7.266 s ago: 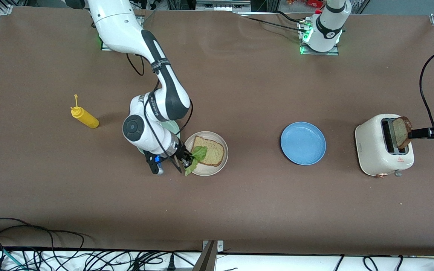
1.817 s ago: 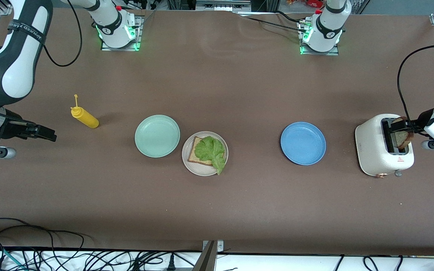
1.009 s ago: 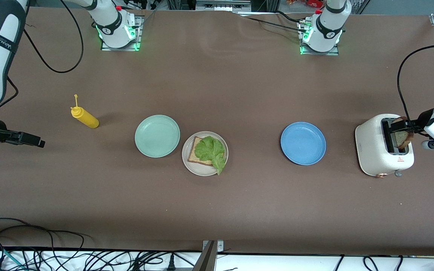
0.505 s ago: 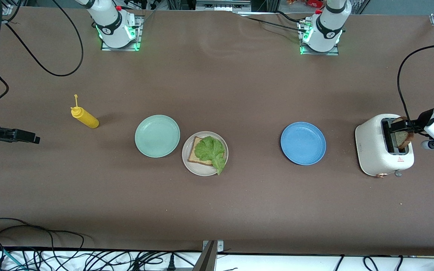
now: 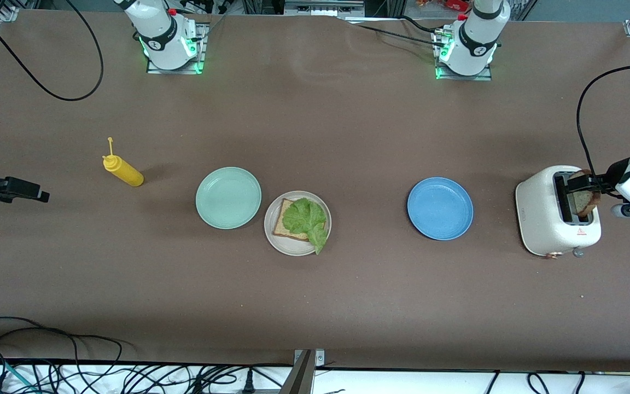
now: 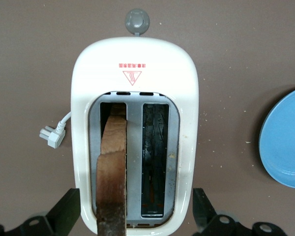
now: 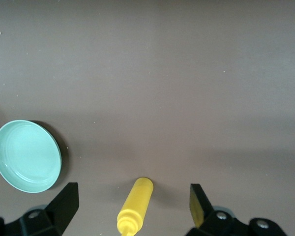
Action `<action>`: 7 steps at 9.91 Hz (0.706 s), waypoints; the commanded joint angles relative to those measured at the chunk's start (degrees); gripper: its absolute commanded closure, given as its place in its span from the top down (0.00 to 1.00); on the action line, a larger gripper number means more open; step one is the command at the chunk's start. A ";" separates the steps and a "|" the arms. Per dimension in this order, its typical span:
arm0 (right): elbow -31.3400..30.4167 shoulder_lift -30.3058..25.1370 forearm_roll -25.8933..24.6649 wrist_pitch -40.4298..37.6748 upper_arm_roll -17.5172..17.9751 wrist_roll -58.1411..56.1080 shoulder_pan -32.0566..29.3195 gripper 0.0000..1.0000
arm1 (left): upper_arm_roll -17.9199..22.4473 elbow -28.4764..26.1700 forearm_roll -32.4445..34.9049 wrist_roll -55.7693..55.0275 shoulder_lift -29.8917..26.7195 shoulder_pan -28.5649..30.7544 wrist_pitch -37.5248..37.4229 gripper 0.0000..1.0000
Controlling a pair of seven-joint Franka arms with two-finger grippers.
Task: Make sandwich on beige plate with both arms
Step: 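Position the right gripper beside the yellow mustard bottle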
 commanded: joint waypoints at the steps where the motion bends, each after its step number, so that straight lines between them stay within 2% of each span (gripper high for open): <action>1: -6.03 -2.13 1.31 3.16 9.16 -8.61 -10.28 1.00 | -0.46 -0.47 1.12 0.74 -0.58 0.52 1.36 1.00; 3: -9.44 -1.86 12.25 3.33 9.37 -23.59 -14.08 1.00 | -0.38 -0.47 1.12 0.74 -0.58 0.52 1.89 1.00; 7: -18.67 -1.16 28.61 2.46 9.19 -60.41 -20.24 1.00 | -0.38 -0.65 1.12 0.83 -0.66 0.52 3.47 1.00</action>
